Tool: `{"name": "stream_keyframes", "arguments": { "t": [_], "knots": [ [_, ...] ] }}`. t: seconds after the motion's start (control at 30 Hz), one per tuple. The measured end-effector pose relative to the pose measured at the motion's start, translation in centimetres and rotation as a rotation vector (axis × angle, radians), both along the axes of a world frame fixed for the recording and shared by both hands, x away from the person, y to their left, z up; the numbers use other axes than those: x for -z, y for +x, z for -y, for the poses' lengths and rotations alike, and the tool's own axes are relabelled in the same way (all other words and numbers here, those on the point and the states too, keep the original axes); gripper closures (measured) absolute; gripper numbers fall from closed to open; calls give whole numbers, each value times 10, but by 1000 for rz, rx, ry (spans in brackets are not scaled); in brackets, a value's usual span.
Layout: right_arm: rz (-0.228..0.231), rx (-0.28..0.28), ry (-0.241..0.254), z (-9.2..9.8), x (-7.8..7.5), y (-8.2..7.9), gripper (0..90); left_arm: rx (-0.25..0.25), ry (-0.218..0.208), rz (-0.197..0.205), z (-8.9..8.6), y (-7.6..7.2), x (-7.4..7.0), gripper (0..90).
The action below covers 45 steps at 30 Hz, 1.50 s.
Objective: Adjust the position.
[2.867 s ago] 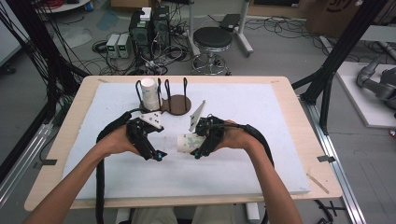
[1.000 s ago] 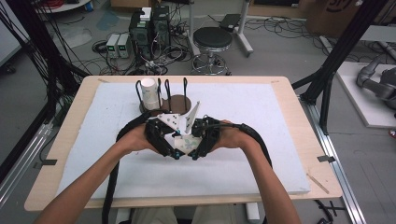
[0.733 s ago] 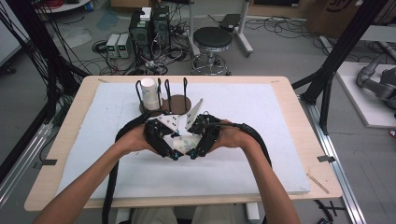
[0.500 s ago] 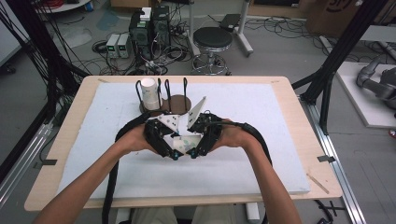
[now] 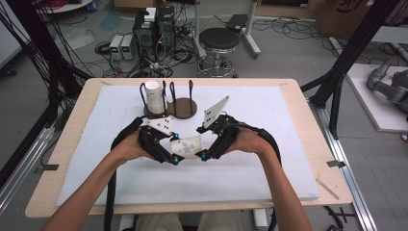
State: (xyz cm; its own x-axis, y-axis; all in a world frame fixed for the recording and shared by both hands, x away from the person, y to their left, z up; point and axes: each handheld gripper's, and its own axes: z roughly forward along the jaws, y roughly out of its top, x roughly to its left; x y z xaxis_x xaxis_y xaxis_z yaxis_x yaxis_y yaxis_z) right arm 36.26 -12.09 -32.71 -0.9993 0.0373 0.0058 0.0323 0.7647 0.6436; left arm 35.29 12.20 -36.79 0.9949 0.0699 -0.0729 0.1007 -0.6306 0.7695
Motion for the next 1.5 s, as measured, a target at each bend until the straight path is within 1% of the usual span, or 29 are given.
{"name": "stream_keyframes", "arguments": {
  "t": [0.03,0.1,0.17,0.2,0.23,0.27,0.3,0.33,0.37,0.4,0.43,0.47,0.5,0.7,0.73,0.77,0.8,0.83,0.87,0.9,0.97,1.0,1.03,1.07,1.1,1.17,1.23,1.27,1.5],
  "knots": [
    [0,0,0,0,0,0,136,0,0,0,0,0,0,366],
    [-3,14,29,5,1,0,136,-3,-32,-3,-4,-2,1,366],
    [-3,23,41,9,2,0,136,-5,-63,1,-7,-3,2,366],
    [-8,29,71,13,3,0,136,-8,-83,4,-8,-3,3,366],
    [-8,29,71,13,3,0,136,-8,-98,2,-9,-4,4,366],
    [-11,34,90,16,4,0,137,-16,-117,0,-11,-4,5,366],
    [-14,37,109,18,4,0,137,-19,-127,-1,-12,-5,5,366],
    [-24,45,143,23,6,-2,137,-24,-145,8,-13,-5,6,366],
    [-24,45,143,23,6,-2,137,-33,-178,2,-15,-5,7,366],
    [-25,52,174,27,8,-2,139,-38,-204,-7,-17,-5,8,366],
    [-25,52,174,27,8,-2,139,-38,-224,-7,-18,-6,9,366],
    [-28,57,197,31,10,-2,142,-41,-240,-8,-19,-6,10,366],
    [-28,57,197,31,10,-2,142,-44,-255,-9,-20,-6,11,366],
    [-38,73,238,36,16,-2,142,-57,-325,-19,-24,-7,18,365],
    [-37,78,256,38,18,-3,142,-58,-345,-17,-25,-7,20,366],
    [-37,78,256,38,18,-3,142,-58,-345,-17,-25,-7,20,366],
    [-41,77,282,39,19,-3,143,-66,-358,-18,-26,-7,21,366],
    [-41,77,282,39,19,-3,143,-66,-368,-17,-27,-7,22,366],
    [-38,84,302,40,22,-4,143,-65,-383,-20,-28,-7,23,365],
    [-38,84,302,40,22,-4,143,-67,-402,-21,-28,-8,24,365],
    [-50,87,332,41,25,-5,143,-69,-431,-11,-29,-8,25,365],
    [-58,93,362,42,29,-6,143,-70,-450,-16,-30,-8,26,365],
    [-58,93,362,42,29,-6,143,-71,-467,-17,-30,-9,27,365],
    [-65,95,399,43,33,-7,143,-80,-486,-15,-30,-10,29,365],
    [-65,95,399,43,33,-7,143,-80,-486,-15,-30,-10,29,366],
    [-69,91,425,43,36,-7,143,-80,-509,-16,-31,-10,31,365],
    [-72,93,439,42,38,-8,143,-78,-522,-15,-30,-10,33,365],
    [-79,84,452,40,39,-7,144,-78,-527,-17,-29,-11,33,365],
    [-81,69,484,36,39,-8,145,-74,-562,-15,-25,-10,33,366]
  ]
}}
